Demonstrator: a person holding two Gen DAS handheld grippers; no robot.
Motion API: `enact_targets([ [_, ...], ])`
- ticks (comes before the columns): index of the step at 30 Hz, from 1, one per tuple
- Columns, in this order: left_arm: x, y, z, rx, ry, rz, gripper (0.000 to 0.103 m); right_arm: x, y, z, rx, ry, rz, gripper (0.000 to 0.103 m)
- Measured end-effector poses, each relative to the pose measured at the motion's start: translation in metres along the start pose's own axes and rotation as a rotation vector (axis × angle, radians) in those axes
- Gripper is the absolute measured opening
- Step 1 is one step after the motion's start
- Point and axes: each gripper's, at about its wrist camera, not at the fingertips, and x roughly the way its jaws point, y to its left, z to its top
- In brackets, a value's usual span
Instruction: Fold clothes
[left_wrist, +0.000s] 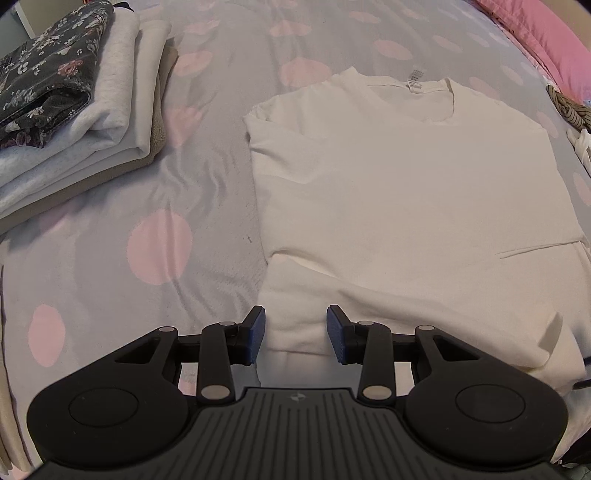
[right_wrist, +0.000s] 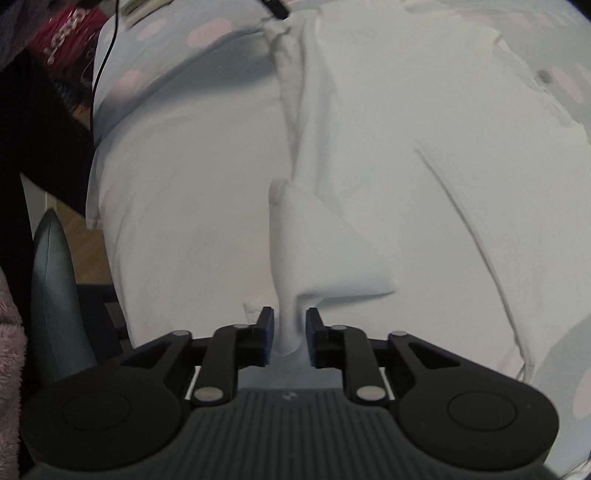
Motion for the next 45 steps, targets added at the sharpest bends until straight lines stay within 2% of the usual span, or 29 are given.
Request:
enact_targets([
  [5,0.001,-0.002,0.001,0.001,-0.003,0.007,0.035,-0.027,-0.022,0.006,0.105,-0.136,-0.063,0.026],
  [7,0.002,-0.003,0.002,0.006,-0.003,0.008,0.035,-0.03,-0.026,0.013,0.142,-0.177,-0.059,0.027],
  [14,-0.002,-0.011,0.004,0.023,-0.011,0.004,0.035,-0.015,-0.029,0.043,0.315,-0.23,-0.062,0.028],
  [16,-0.002,-0.012,0.005,0.028,-0.014,0.003,0.035,-0.007,-0.028,0.05,0.372,-0.244,-0.073,0.036],
  [18,-0.002,-0.013,0.005,0.034,-0.017,0.002,0.035,0.002,-0.027,0.058,0.421,-0.257,-0.09,0.04],
  [21,-0.002,-0.015,0.005,0.042,-0.018,-0.001,0.035,0.016,-0.025,0.06,0.405,-0.216,-0.162,0.043],
  [25,-0.003,-0.016,0.003,0.05,-0.018,0.0,0.035,0.034,-0.017,0.054,0.311,-0.092,-0.209,0.044],
  [31,-0.008,-0.014,0.001,0.039,-0.032,-0.001,0.035,0.034,-0.003,0.034,0.161,0.049,-0.196,0.05],
  [35,-0.007,-0.014,0.001,0.042,-0.031,0.005,0.035,0.024,-0.018,0.02,0.215,0.045,-0.144,0.049],
  [38,-0.007,-0.014,0.001,0.046,-0.03,0.01,0.035,0.023,-0.03,0.012,0.261,0.031,-0.109,0.046],
  [39,-0.007,-0.015,0.001,0.047,-0.03,0.011,0.035,0.023,-0.033,0.01,0.274,0.021,-0.1,0.031],
  [40,-0.006,-0.015,0.001,0.049,-0.029,0.013,0.035,0.023,-0.036,0.008,0.288,0.012,-0.091,0.01],
  [41,-0.006,-0.015,0.001,0.05,-0.029,0.015,0.035,0.024,-0.039,0.006,0.301,0.002,-0.082,0.007],
  [45,-0.005,-0.016,0.001,0.056,-0.027,0.022,0.035,0.016,-0.042,0.01,0.338,-0.046,-0.1,0.009],
])
